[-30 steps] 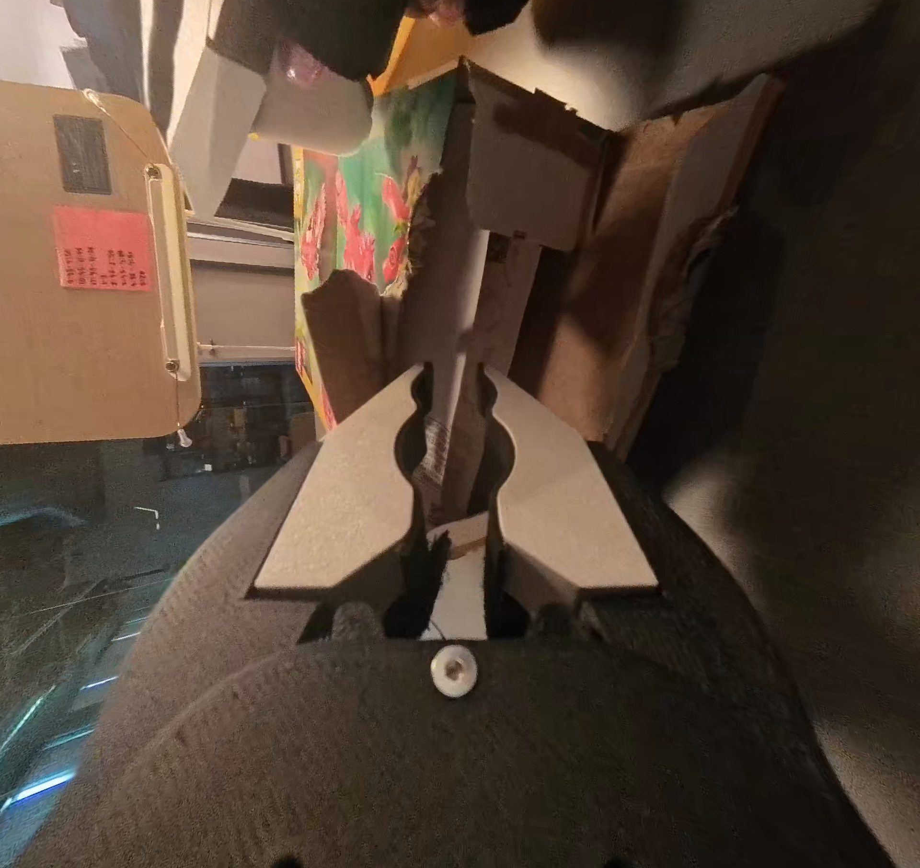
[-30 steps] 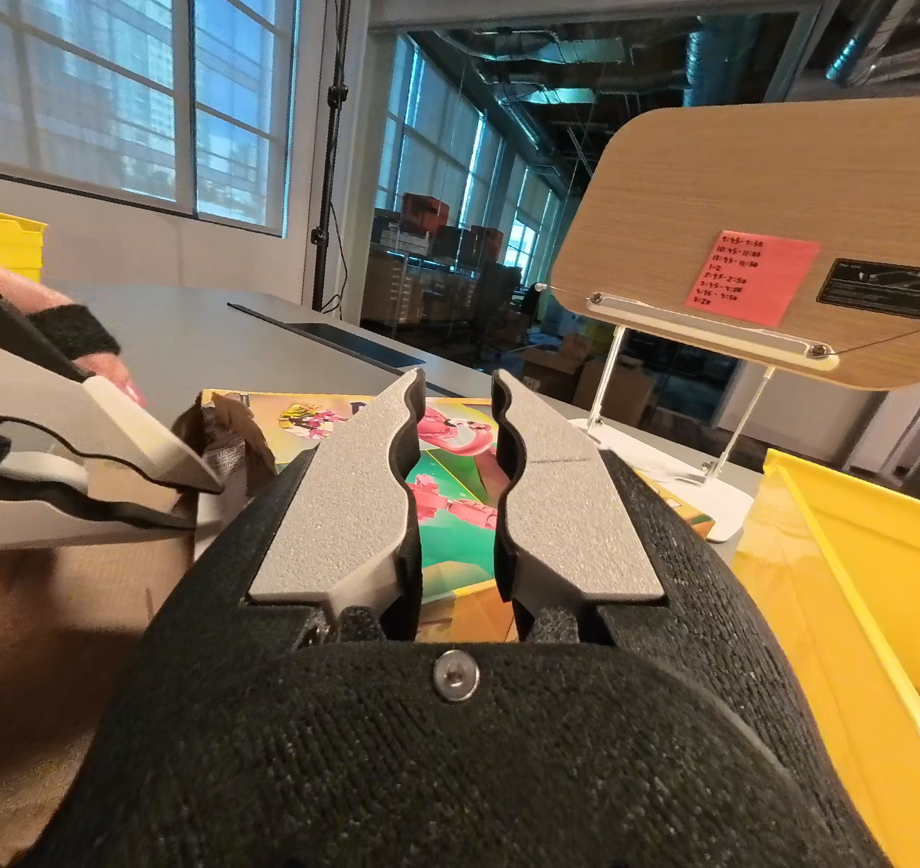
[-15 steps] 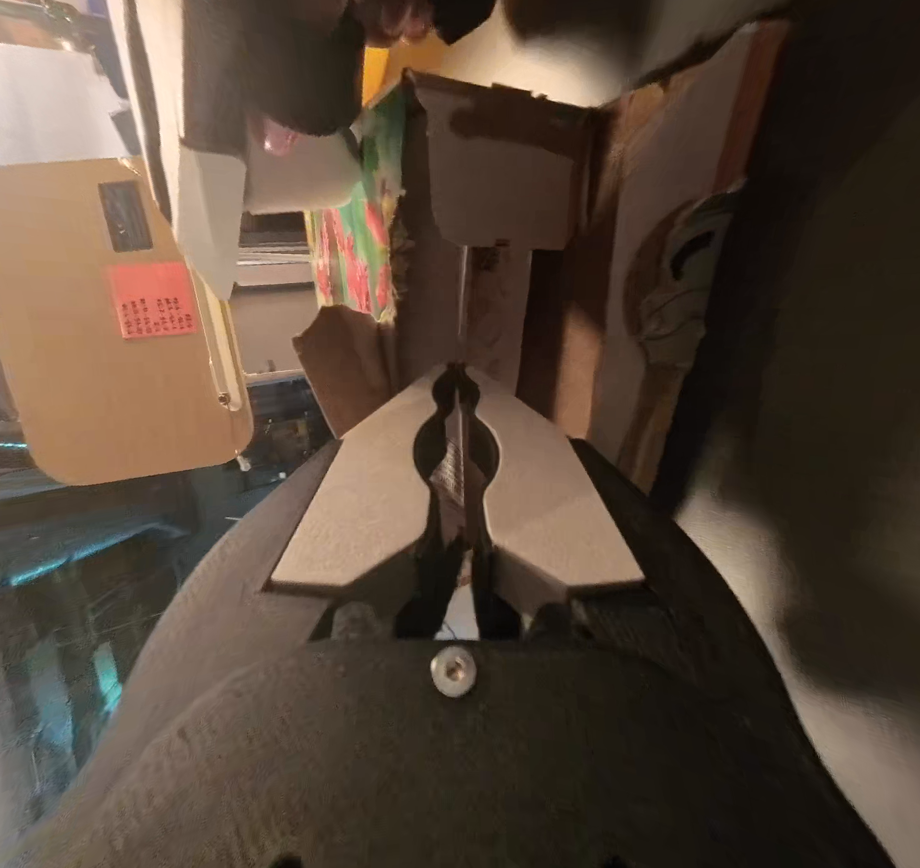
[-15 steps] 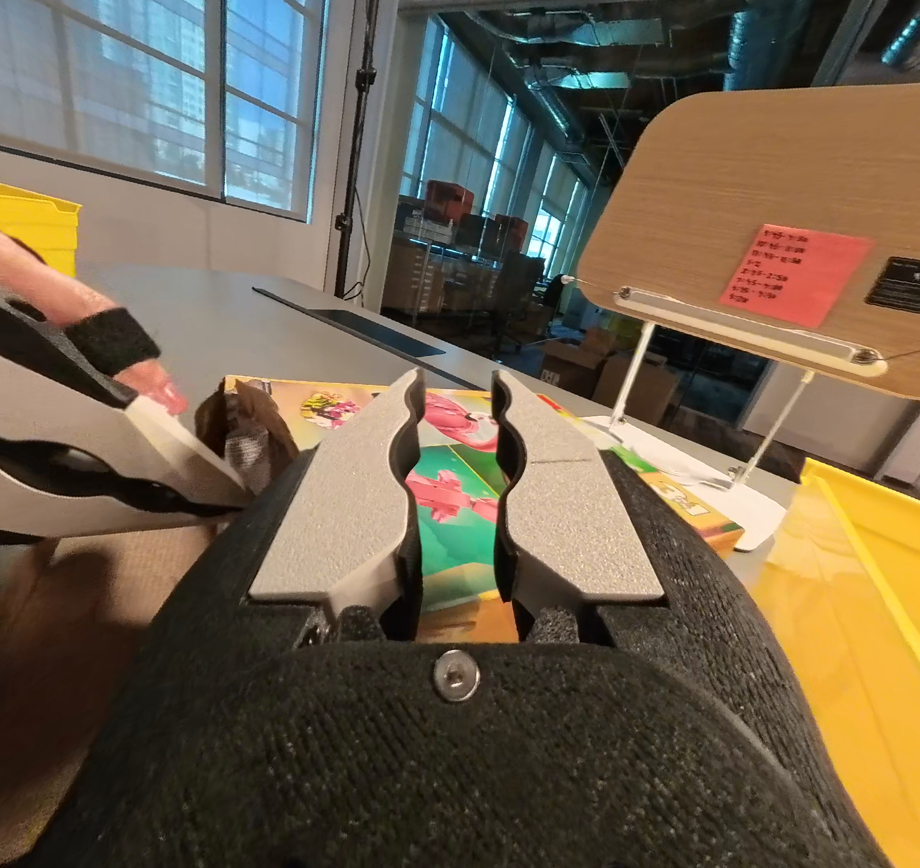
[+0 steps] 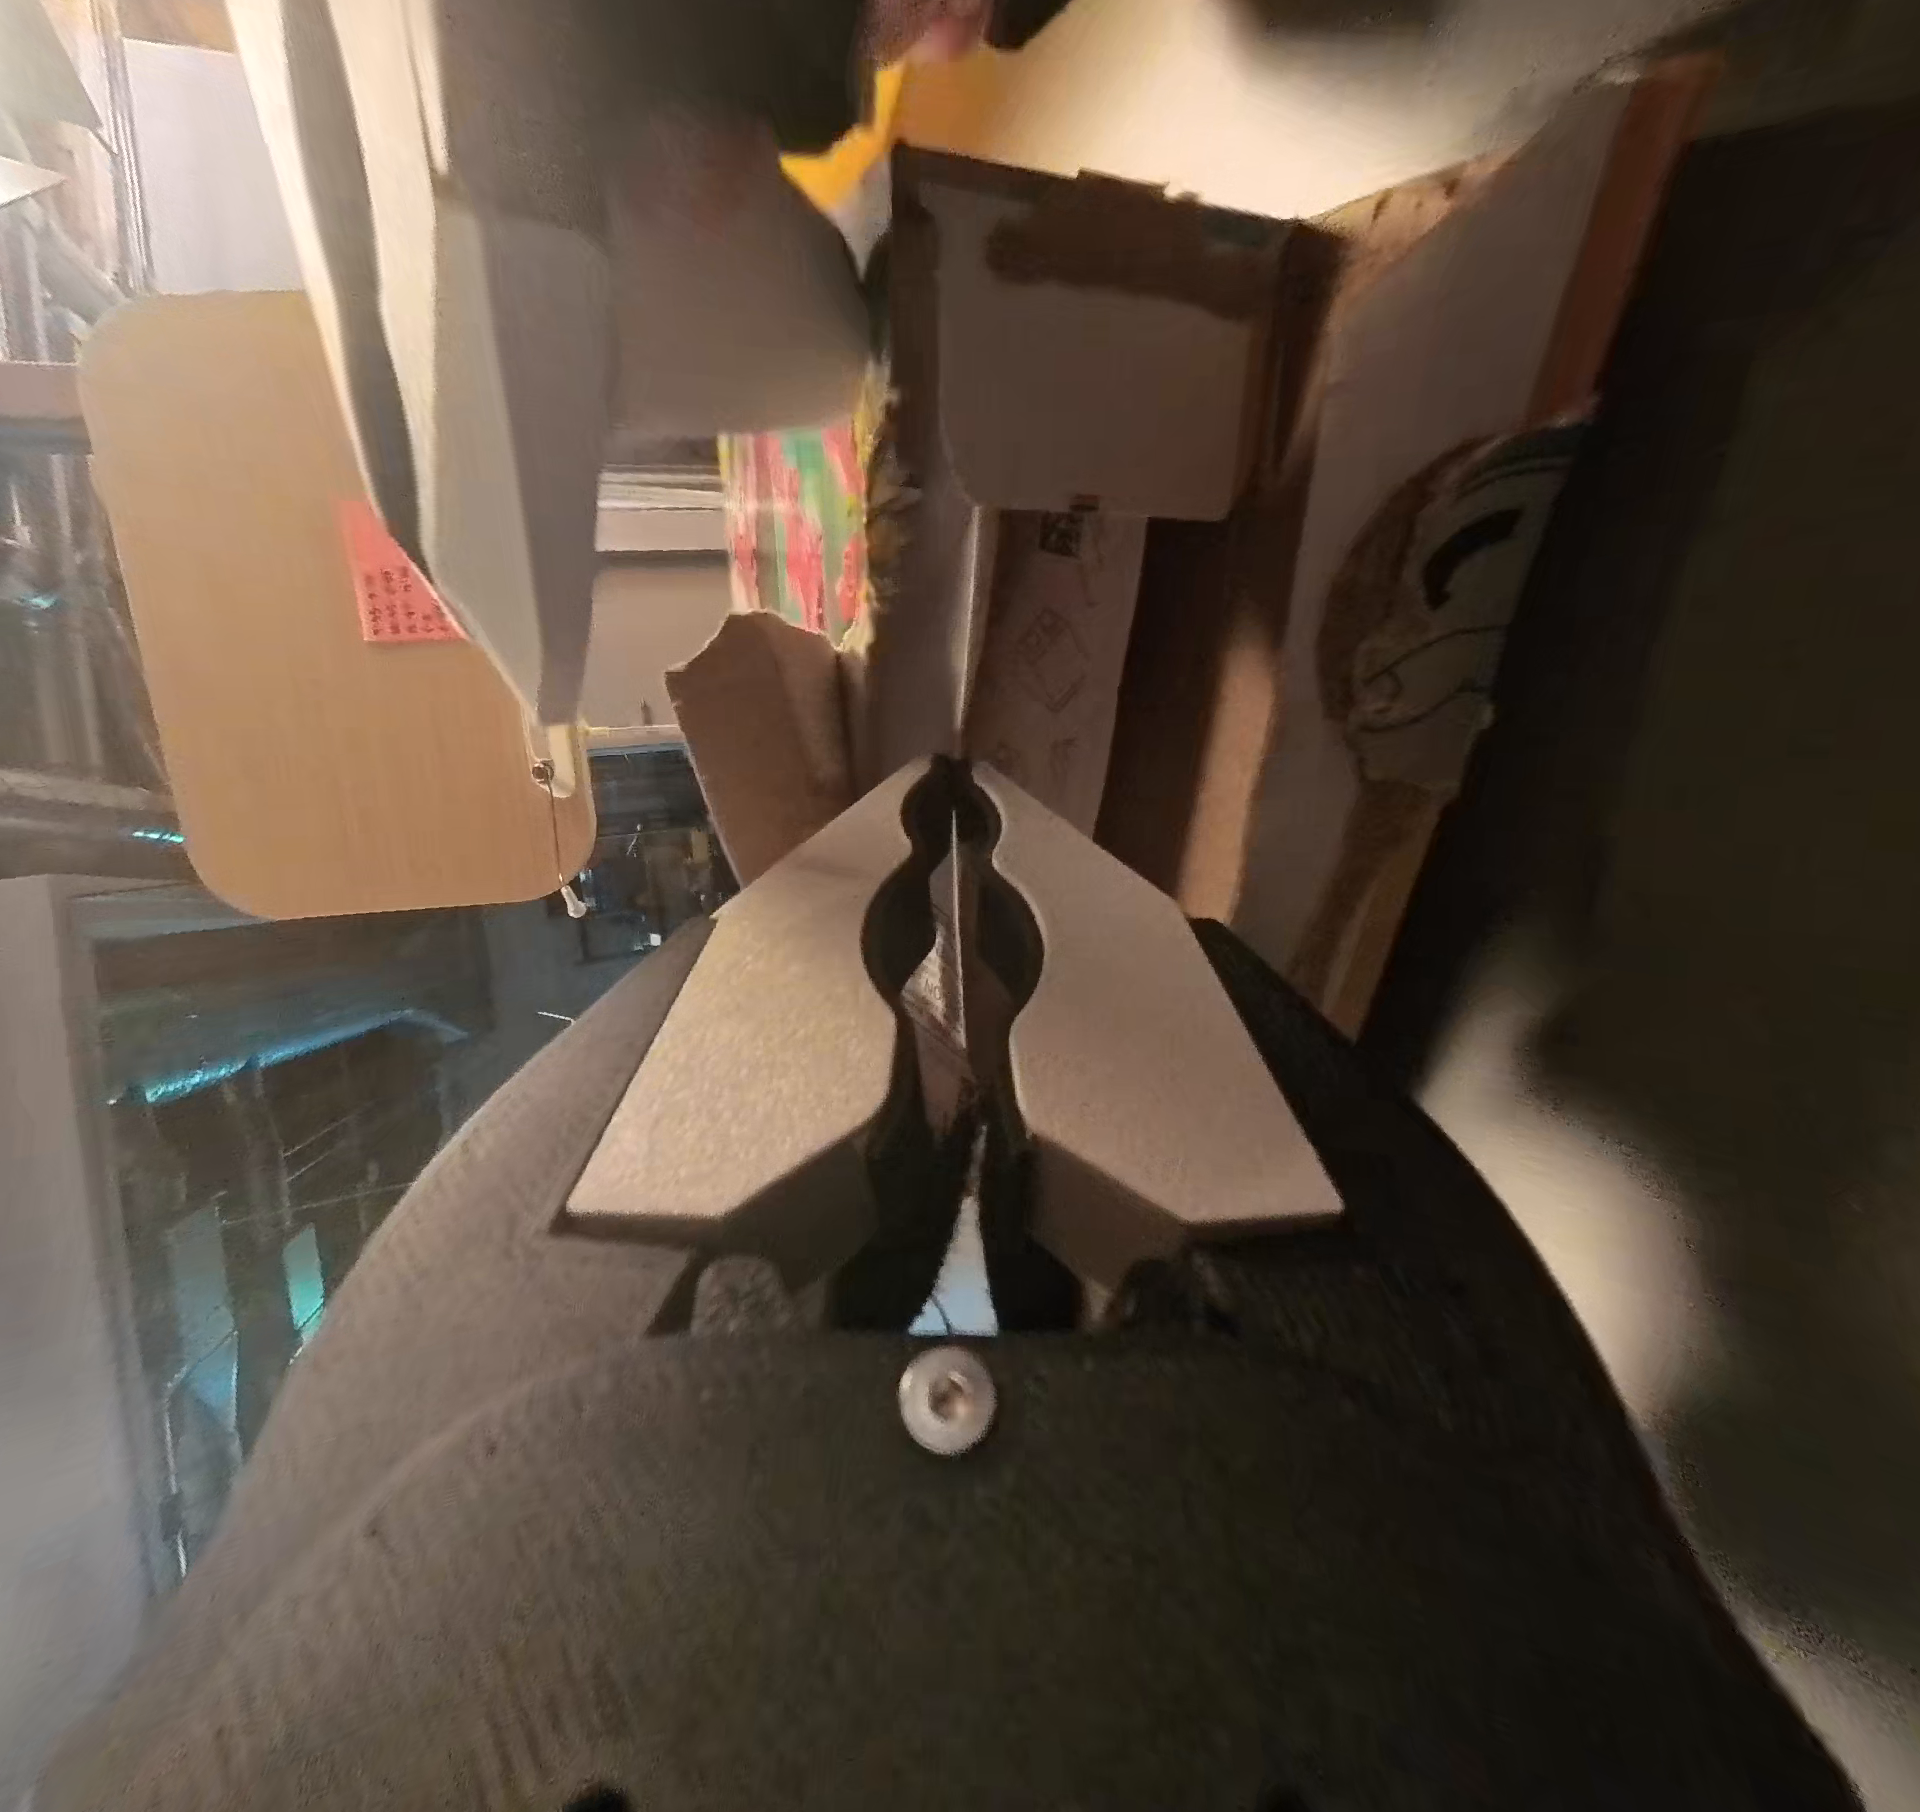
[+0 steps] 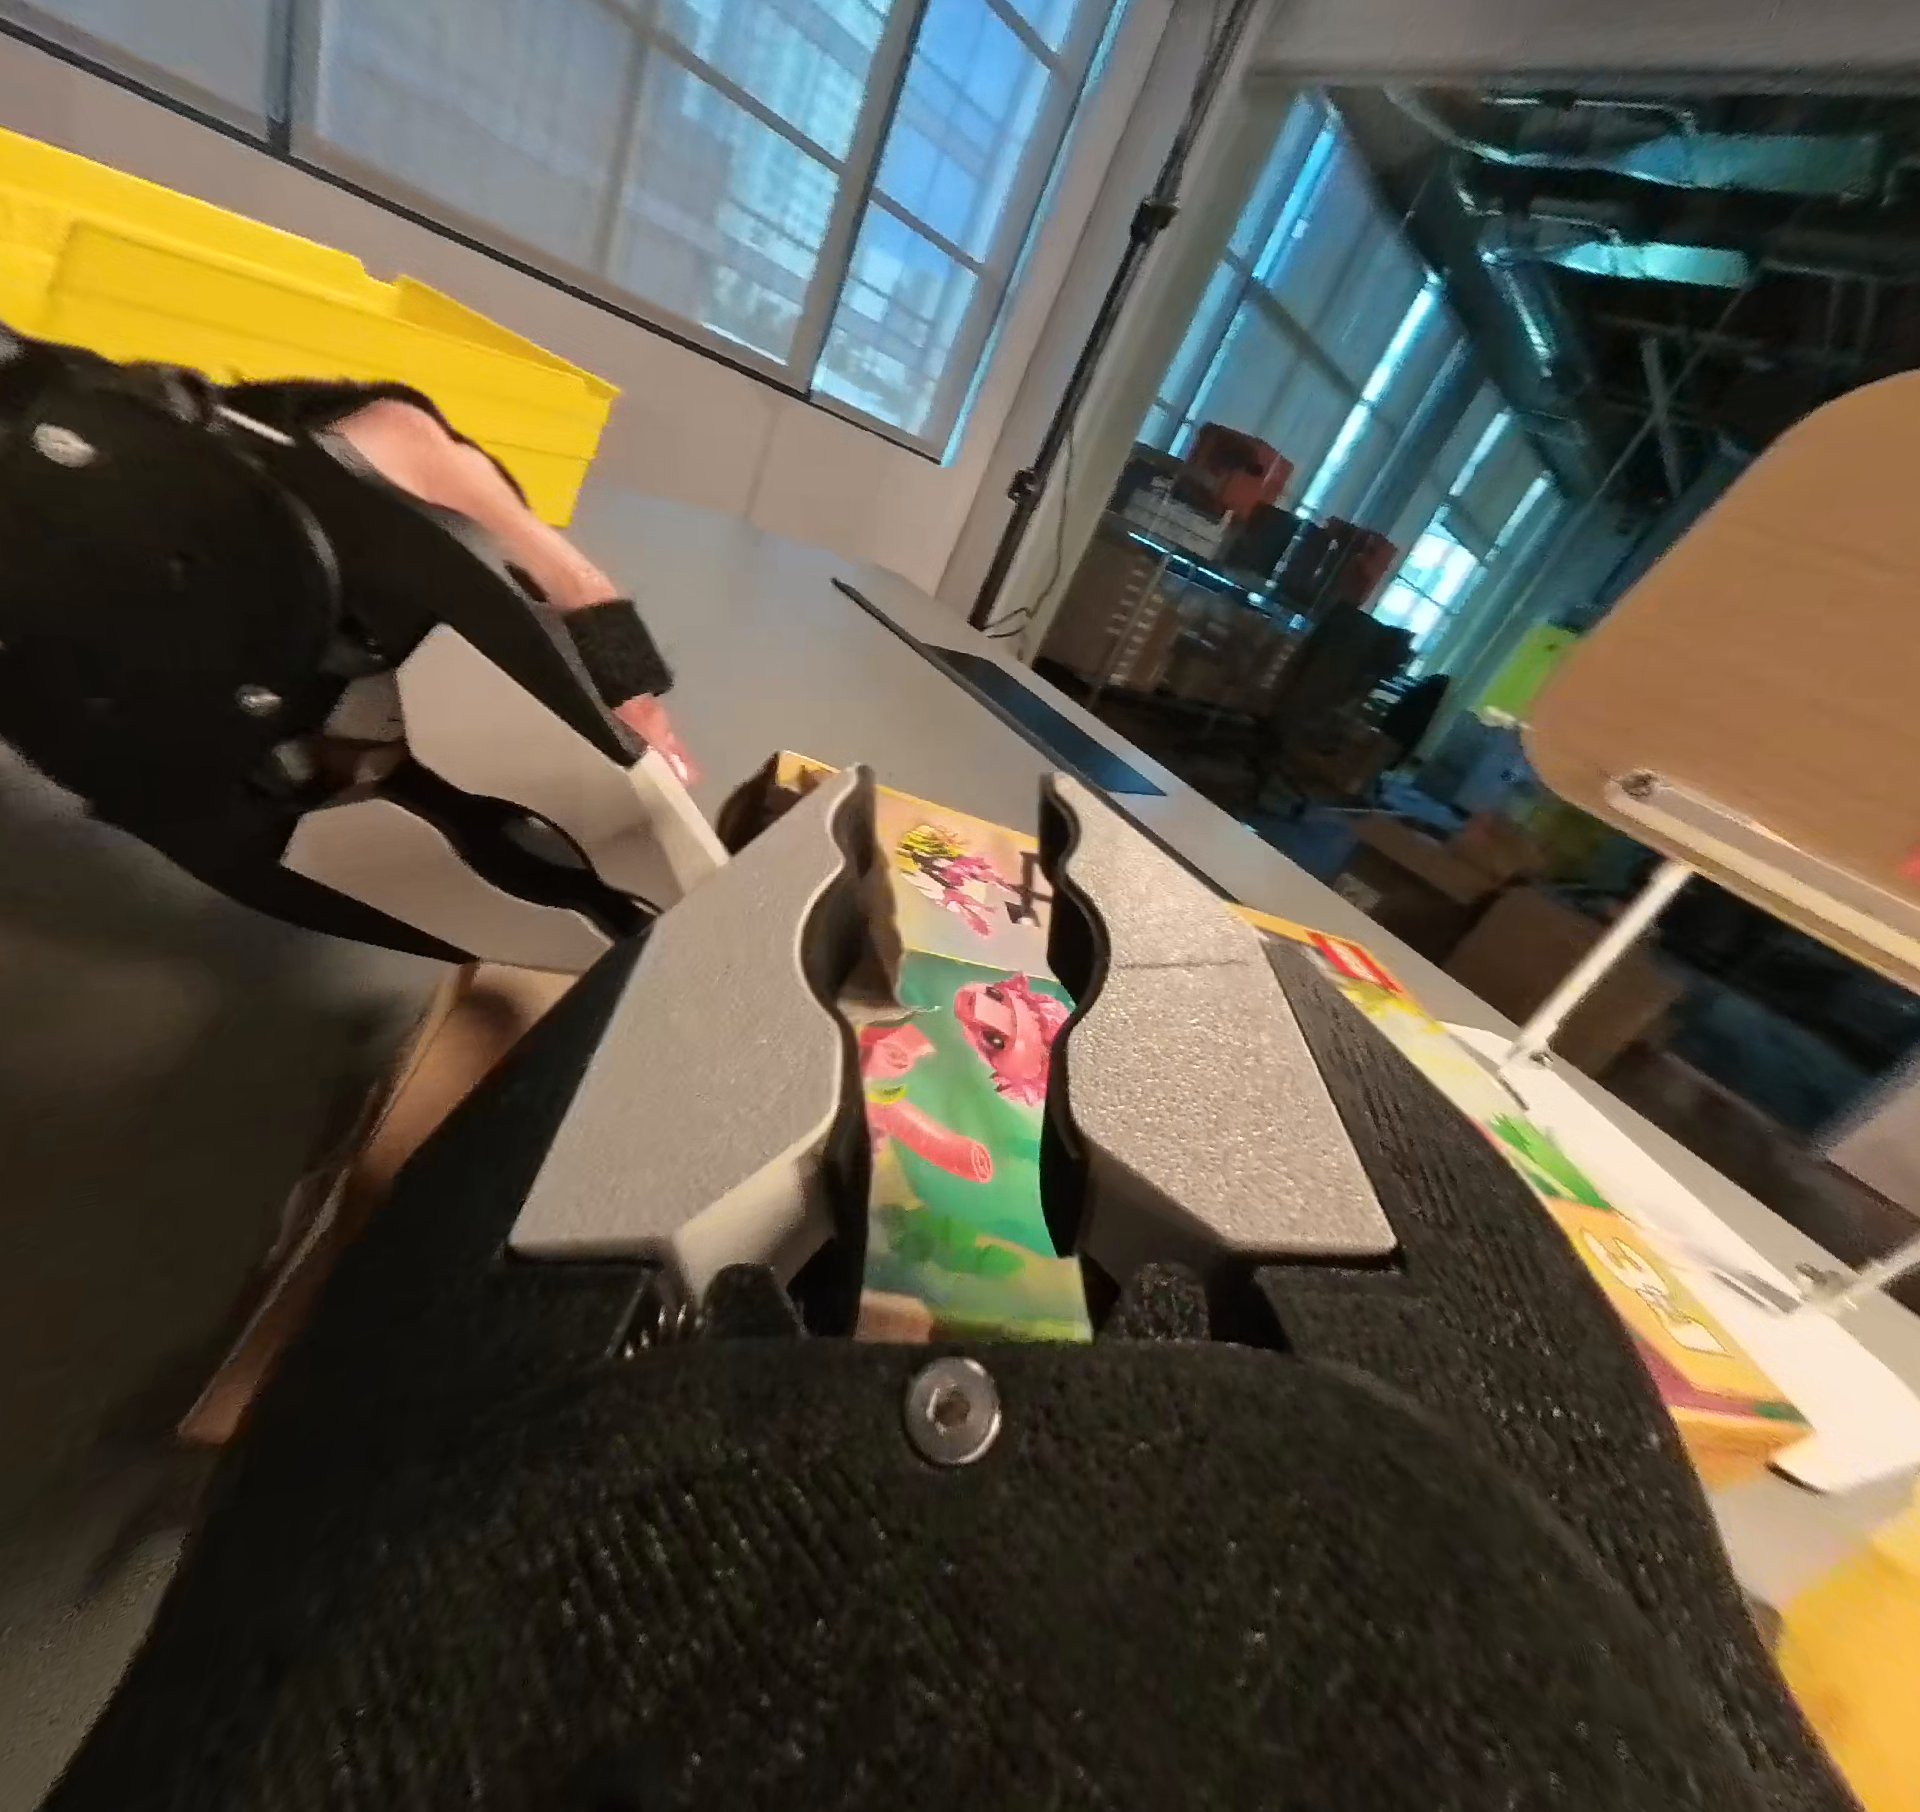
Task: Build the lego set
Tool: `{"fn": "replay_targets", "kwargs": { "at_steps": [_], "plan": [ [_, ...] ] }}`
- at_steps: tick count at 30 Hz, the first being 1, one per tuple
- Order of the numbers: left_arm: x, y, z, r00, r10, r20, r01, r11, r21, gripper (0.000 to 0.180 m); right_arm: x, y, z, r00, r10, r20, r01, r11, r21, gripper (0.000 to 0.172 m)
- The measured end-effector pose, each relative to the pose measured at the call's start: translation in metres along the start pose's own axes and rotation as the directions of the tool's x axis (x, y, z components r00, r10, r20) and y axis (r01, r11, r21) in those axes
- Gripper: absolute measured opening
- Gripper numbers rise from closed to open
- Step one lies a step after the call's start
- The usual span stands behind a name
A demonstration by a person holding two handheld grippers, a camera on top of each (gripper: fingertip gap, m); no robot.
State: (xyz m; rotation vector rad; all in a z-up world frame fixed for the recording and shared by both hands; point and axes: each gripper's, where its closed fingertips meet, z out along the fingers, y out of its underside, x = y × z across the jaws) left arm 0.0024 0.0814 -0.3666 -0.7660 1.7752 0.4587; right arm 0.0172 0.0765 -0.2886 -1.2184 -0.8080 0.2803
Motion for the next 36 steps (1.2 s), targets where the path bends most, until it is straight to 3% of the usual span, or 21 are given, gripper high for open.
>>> {"fn": "replay_targets", "kwargs": {
  "at_steps": [4,9,10,12,16,22,26,32,36],
  "plan": [
    [0.002,0.001,-0.003,0.999,-0.032,0.008,0.032,0.999,0.012,0.0,-0.006,-0.001,-0.009,0.997,0.048,0.063,-0.046,0.999,-0.021,0.038],
    [0.001,0.0,-0.003,0.999,-0.029,0.021,0.029,1.0,0.012,0.0,-0.01,0.002,-0.008,0.978,0.156,0.136,-0.15,0.987,-0.051,0.031],
    [0.001,0.001,-0.003,0.999,-0.032,0.023,0.031,0.999,0.01,0.0,-0.016,0.0,-0.01,0.964,0.184,0.192,-0.176,0.983,-0.06,0.033],
    [0.002,0.001,-0.003,0.999,-0.036,0.028,0.036,0.999,0.008,0.0,-0.03,0.004,-0.015,0.935,0.222,0.275,-0.193,0.973,-0.13,0.054],
    [0.004,0.001,-0.002,0.998,-0.054,0.024,0.054,0.998,0.015,0.0,-0.031,0.024,-0.015,0.97,0.085,0.229,-0.034,0.976,-0.215,0.052],
    [0.0,0.003,-0.003,0.998,-0.021,0.058,0.021,1.0,0.003,0.0,-0.022,0.023,-0.011,0.971,0.151,0.187,-0.112,0.973,-0.203,0.051],
    [-0.005,0.013,-0.006,0.998,0.014,0.068,-0.011,0.999,-0.046,0.0,-0.022,0.055,-0.008,0.974,0.171,0.151,-0.11,0.931,-0.348,0.051],
    [0.0,0.01,-0.017,0.998,0.01,0.07,-0.009,1.0,-0.028,0.0,-0.017,0.06,-0.002,0.982,0.167,0.089,-0.122,0.918,-0.378,0.031],
    [0.001,0.009,-0.019,0.998,0.0,0.065,0.003,0.999,-0.035,0.0,-0.015,0.061,0.001,0.987,0.145,0.062,-0.111,0.916,-0.386,0.027]
  ]
}}
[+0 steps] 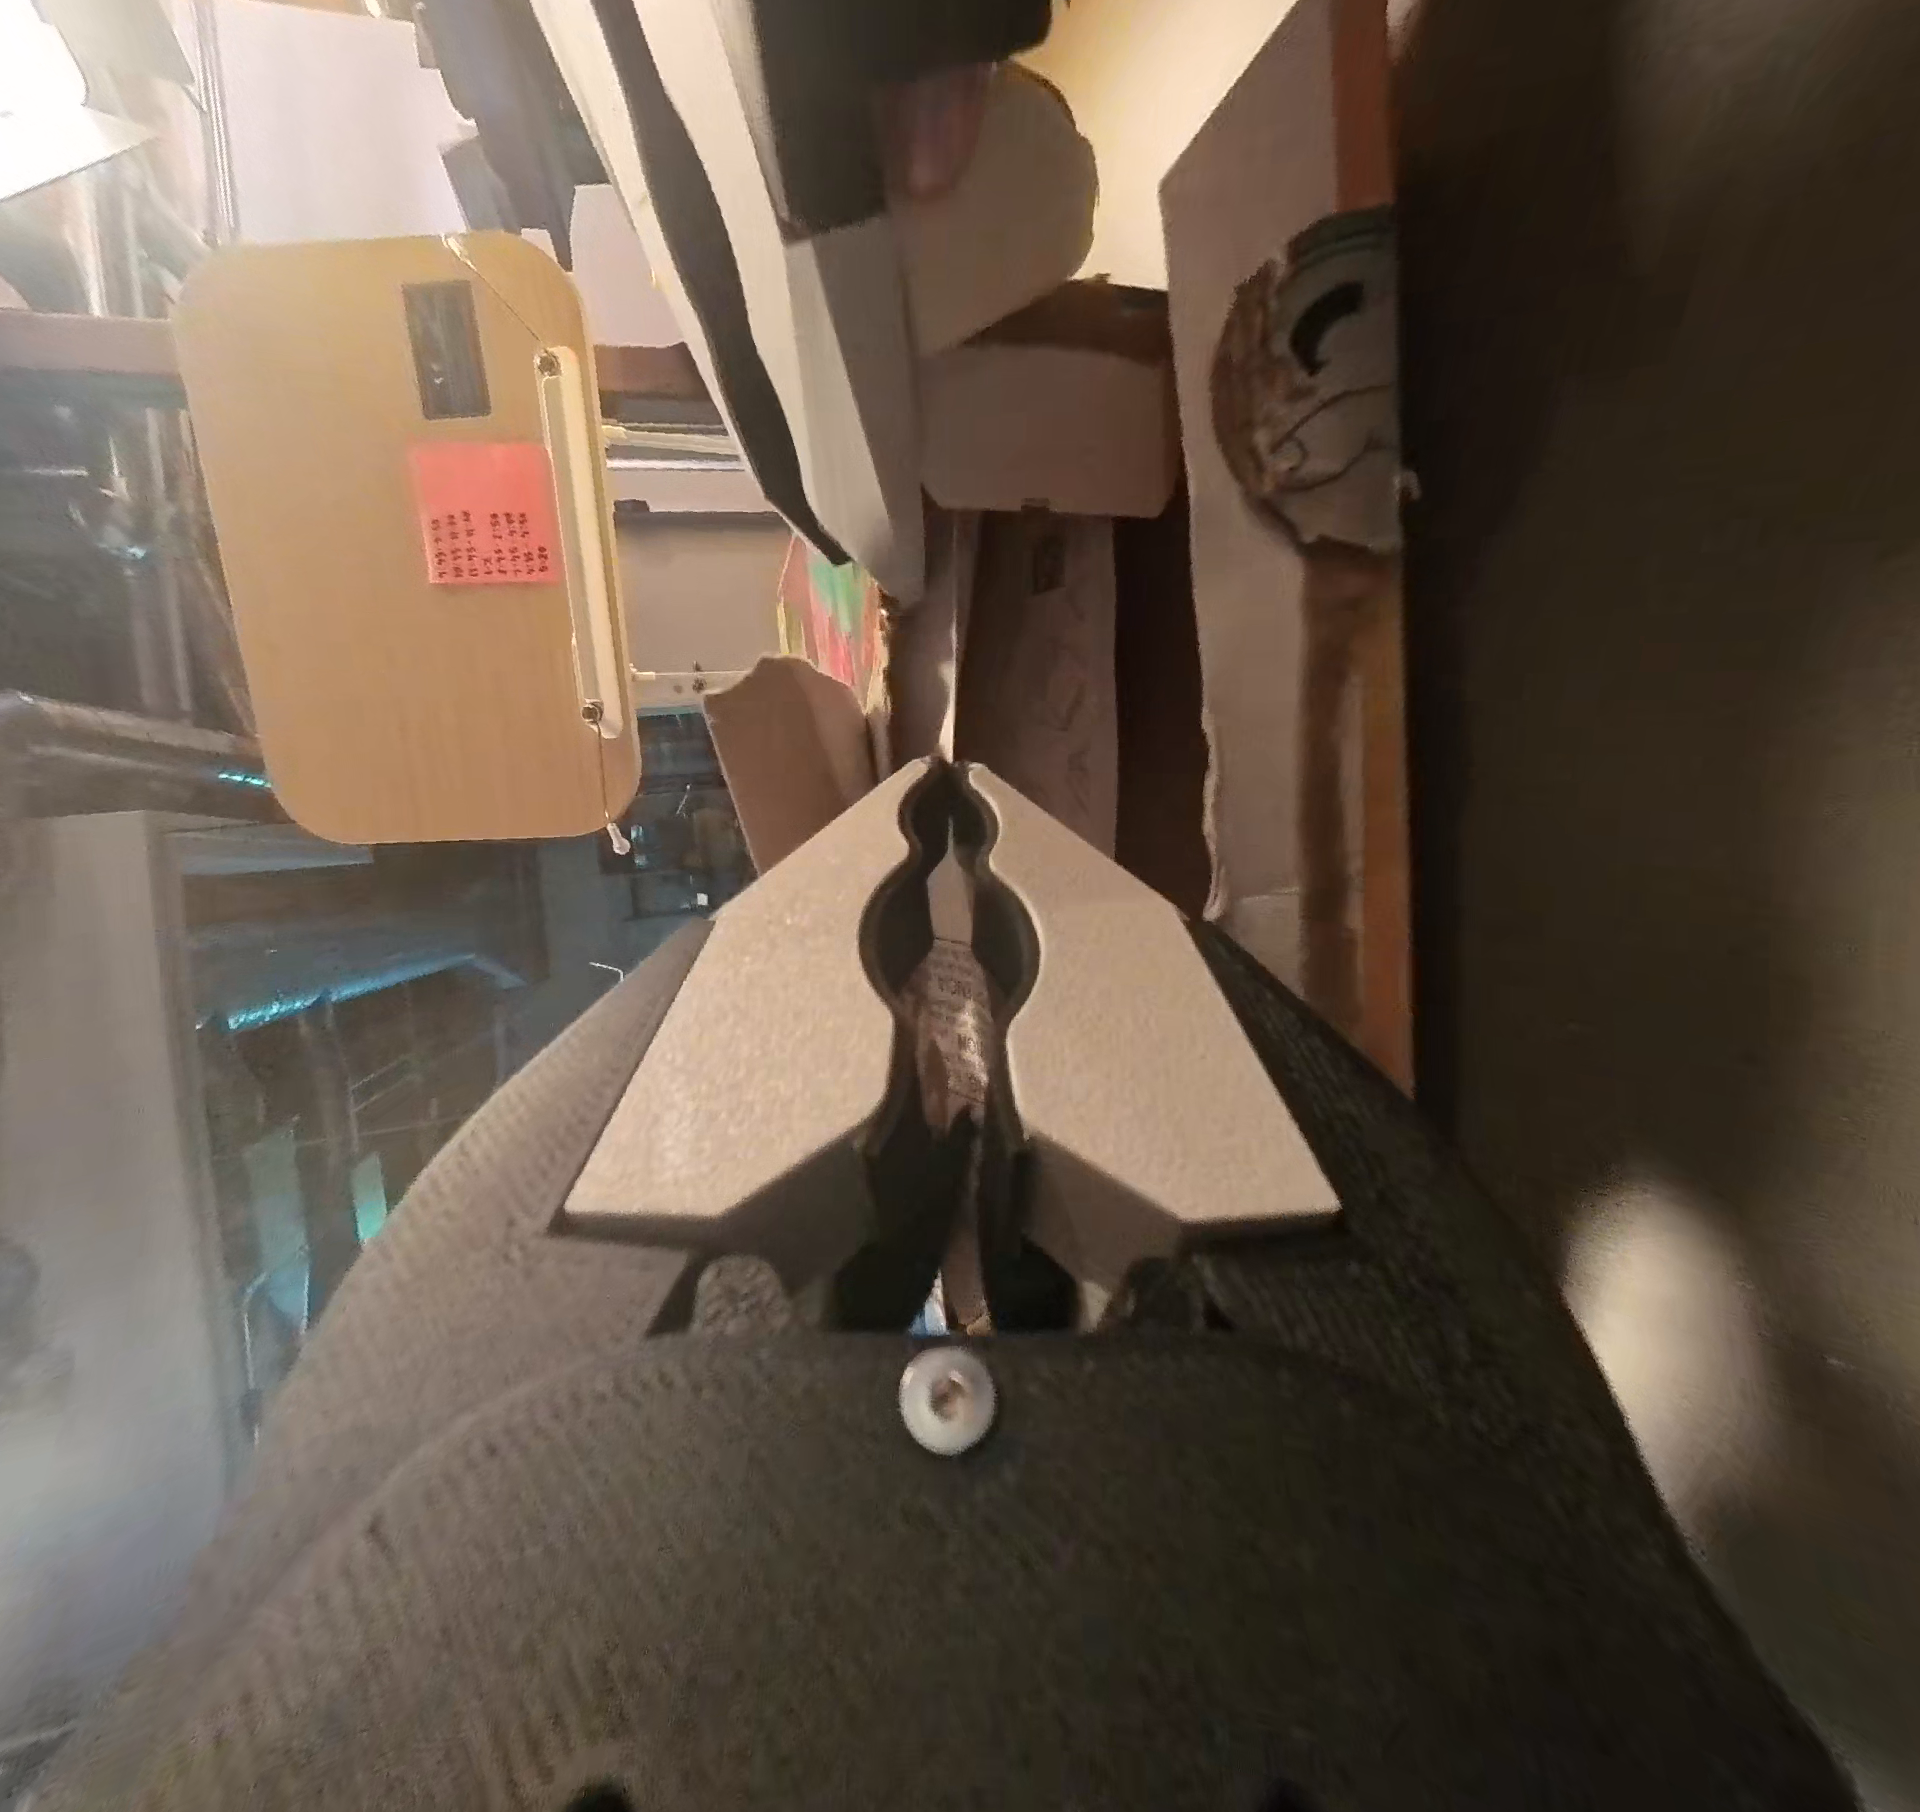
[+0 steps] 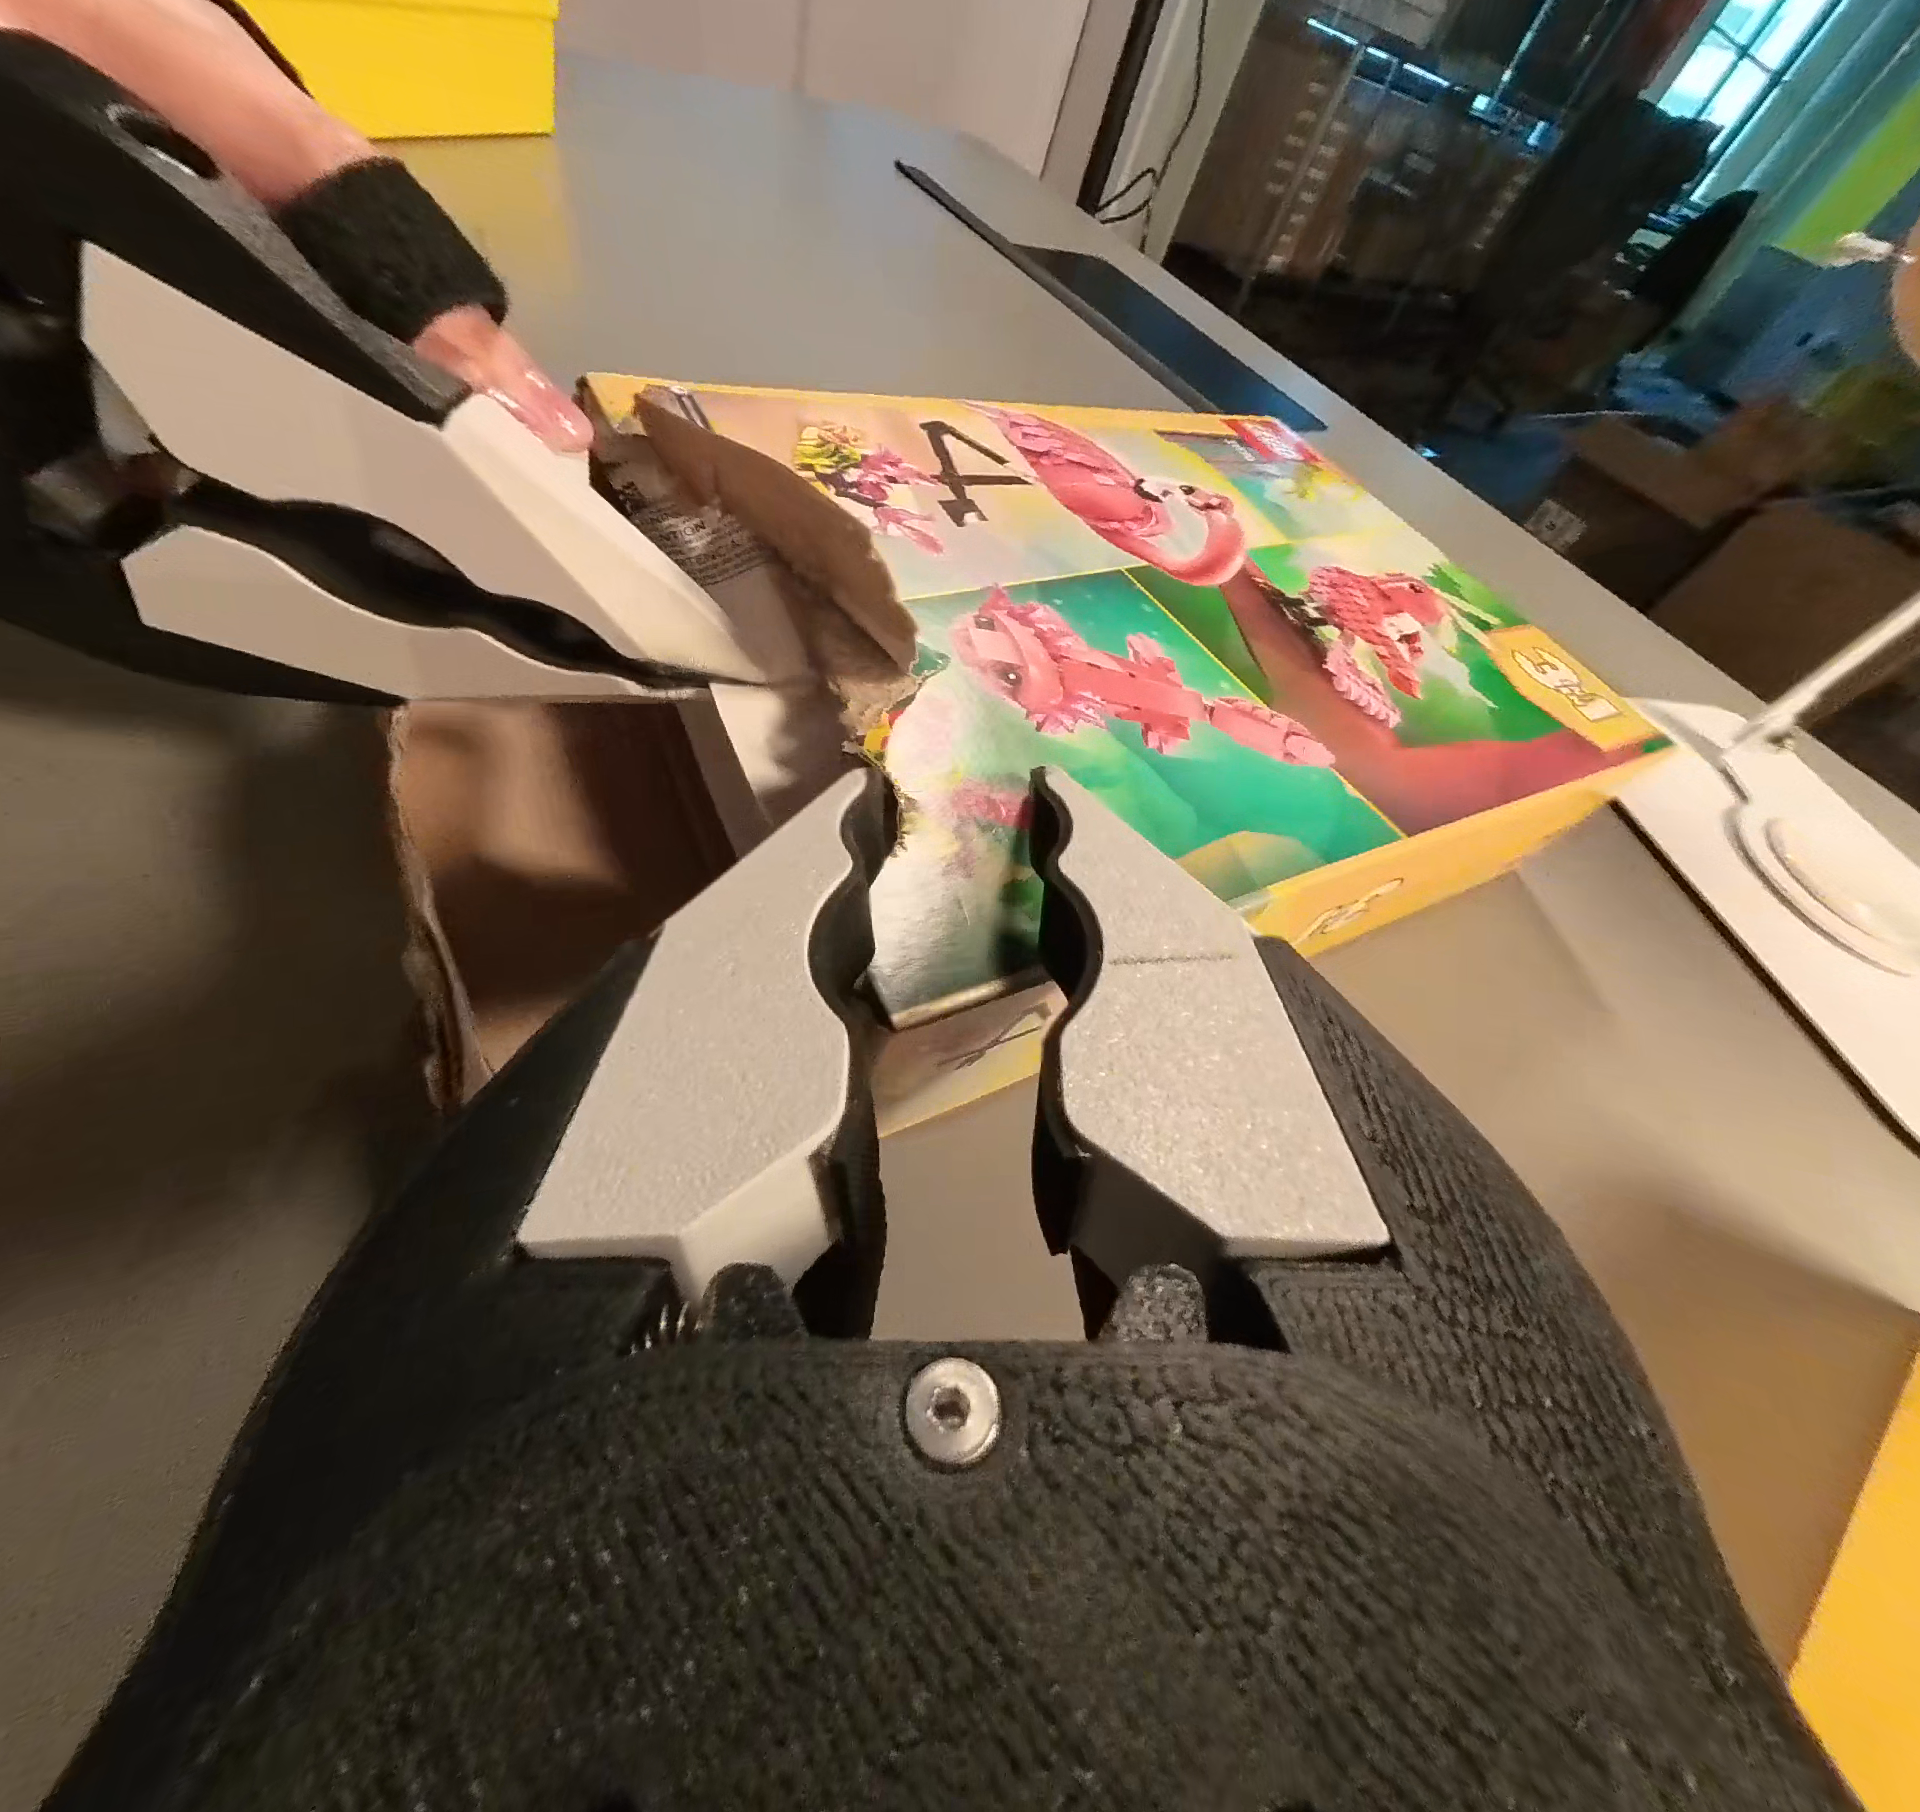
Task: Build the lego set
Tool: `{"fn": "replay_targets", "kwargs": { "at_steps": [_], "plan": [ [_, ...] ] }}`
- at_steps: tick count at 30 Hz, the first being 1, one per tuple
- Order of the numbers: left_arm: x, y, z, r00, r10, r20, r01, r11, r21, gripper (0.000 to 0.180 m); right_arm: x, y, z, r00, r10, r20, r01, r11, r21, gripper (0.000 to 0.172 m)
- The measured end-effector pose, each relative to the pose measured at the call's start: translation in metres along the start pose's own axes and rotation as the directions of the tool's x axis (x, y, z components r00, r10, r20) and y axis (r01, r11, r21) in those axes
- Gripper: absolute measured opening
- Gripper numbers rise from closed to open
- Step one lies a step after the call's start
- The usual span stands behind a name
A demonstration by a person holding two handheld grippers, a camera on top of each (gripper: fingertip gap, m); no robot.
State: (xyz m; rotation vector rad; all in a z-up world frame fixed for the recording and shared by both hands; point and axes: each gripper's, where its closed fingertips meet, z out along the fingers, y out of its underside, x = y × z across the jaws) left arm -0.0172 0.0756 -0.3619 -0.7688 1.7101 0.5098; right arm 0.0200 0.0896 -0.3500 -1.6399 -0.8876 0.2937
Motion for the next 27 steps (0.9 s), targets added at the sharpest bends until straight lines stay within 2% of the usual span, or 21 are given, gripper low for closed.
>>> {"fn": "replay_targets", "kwargs": {
  "at_steps": [11,19,22,25,27],
  "plan": [
    [0.0,-0.002,0.002,1.0,0.001,-0.03,-0.001,1.0,-0.024,0.0,0.014,0.001,0.003,0.988,0.014,-0.155,-0.019,0.999,-0.031,0.025],
    [-0.004,-0.019,0.003,1.0,0.005,-0.024,-0.005,1.0,0.008,0.0,0.03,0.004,0.004,0.966,0.016,-0.259,-0.031,0.998,-0.054,0.022],
    [-0.003,-0.021,0.002,0.995,-0.082,-0.06,0.082,0.997,0.01,0.0,0.026,0.002,0.003,0.97,-0.045,-0.237,0.036,0.998,-0.044,0.023],
    [-0.004,-0.019,-0.002,0.977,-0.194,-0.092,0.192,0.981,-0.027,0.0,0.006,-0.011,-0.005,0.971,-0.175,-0.164,0.183,0.982,0.037,0.038],
    [-0.003,-0.024,-0.01,0.94,-0.31,-0.141,0.314,0.949,0.008,0.0,-0.012,-0.021,-0.012,0.951,-0.279,-0.132,0.291,0.953,0.086,0.041]
  ]
}}
